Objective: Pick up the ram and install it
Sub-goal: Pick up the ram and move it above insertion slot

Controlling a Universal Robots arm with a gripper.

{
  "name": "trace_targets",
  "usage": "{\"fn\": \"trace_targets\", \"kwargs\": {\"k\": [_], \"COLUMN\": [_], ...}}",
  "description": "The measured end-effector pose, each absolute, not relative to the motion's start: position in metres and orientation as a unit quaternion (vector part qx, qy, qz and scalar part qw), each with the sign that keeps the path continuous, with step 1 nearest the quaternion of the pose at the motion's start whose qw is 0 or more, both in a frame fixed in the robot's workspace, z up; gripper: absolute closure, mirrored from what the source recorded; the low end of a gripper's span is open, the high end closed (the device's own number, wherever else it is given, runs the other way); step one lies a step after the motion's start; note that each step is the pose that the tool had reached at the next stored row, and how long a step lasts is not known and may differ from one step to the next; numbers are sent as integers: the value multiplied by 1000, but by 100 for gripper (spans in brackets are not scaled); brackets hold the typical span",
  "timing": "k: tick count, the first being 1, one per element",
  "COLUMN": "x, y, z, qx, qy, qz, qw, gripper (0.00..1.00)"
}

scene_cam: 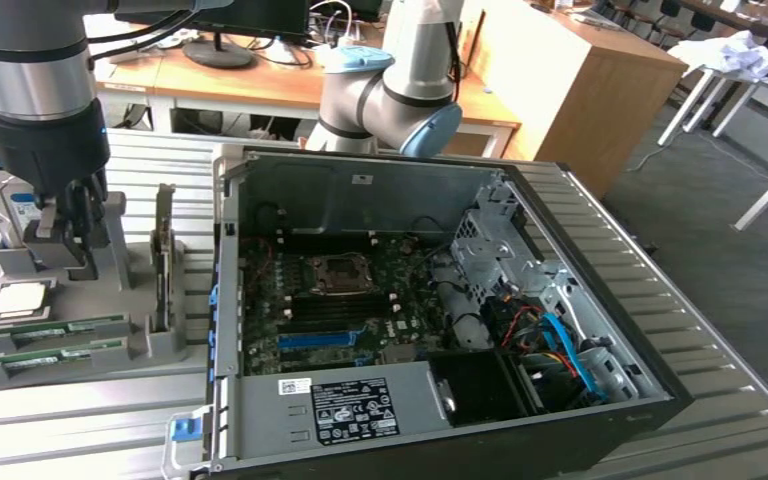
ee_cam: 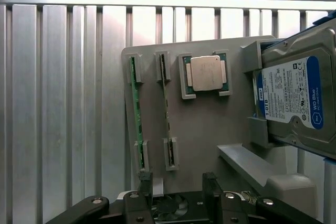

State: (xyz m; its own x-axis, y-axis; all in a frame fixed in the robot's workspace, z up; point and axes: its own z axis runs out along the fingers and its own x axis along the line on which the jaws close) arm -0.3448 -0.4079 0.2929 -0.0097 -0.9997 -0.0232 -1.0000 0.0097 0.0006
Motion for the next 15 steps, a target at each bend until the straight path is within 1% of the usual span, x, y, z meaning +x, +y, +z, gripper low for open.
{"fn": "trace_targets", "kwargs": {"k": [15], "x": [-347], "y": [-409], "z": [289], "qx": [-704], "qy": [710], "qz": [8], "qw": [8], "gripper": [50]}}
